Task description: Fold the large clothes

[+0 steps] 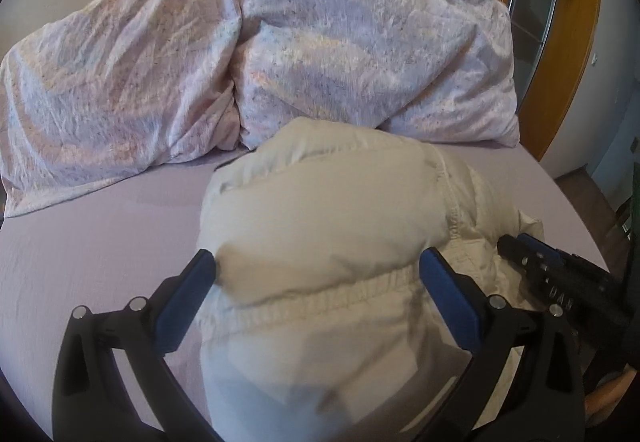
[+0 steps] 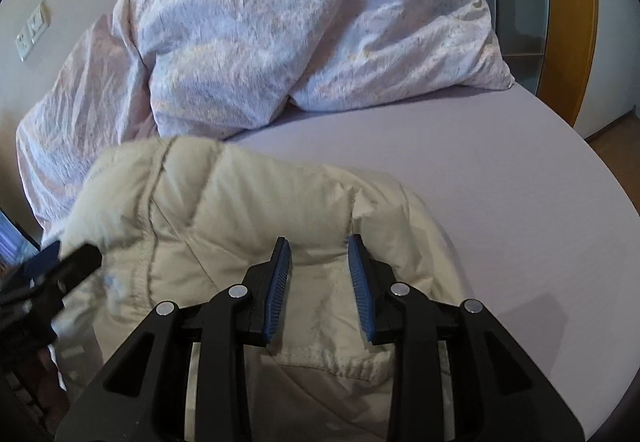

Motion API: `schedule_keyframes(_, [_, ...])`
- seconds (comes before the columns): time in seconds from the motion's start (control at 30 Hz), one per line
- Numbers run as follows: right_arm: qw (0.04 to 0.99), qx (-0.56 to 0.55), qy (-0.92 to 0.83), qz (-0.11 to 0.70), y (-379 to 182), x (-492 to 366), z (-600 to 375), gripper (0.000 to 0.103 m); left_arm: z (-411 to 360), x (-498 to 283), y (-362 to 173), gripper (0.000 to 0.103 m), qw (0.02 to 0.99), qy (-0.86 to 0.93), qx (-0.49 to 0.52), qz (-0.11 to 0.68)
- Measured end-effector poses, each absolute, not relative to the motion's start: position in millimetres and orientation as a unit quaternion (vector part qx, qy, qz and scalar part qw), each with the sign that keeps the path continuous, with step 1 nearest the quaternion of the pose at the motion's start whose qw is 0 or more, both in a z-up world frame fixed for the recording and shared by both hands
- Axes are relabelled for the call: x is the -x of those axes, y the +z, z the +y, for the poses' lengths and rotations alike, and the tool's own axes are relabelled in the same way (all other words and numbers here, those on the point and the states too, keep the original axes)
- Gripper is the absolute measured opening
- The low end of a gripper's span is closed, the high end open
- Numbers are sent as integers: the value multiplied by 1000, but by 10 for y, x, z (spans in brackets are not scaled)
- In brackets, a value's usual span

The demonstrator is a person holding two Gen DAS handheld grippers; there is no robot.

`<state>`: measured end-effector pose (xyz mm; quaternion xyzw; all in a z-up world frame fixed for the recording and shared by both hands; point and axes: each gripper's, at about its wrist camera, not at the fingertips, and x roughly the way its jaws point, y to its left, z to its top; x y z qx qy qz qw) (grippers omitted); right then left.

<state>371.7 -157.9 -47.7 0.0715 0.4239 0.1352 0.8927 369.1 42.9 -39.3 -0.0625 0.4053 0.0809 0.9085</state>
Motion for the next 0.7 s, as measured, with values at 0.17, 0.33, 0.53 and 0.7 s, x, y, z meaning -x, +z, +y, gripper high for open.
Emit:
schedule_keyframes(0.17, [890, -72, 139, 428, -587, -3728, -1564, 32, 403, -3727, -469, 101, 906, 79, 57, 413])
schedule_keyframes(0.33, [894, -70, 144, 419, -653, -3709, -1559, 32, 407, -3709, -555, 101, 906, 80, 59, 412])
schedule_keyframes(0.53, [899, -62, 147, 407, -688, -3682, -1546, 32, 401, -3671, -634, 101, 912, 81, 56, 399])
schedule_keyframes(0.7, [900, -62, 147, 406, -692, -3681, -1547, 33, 403, -3660, -660, 101, 912, 81, 58, 398])
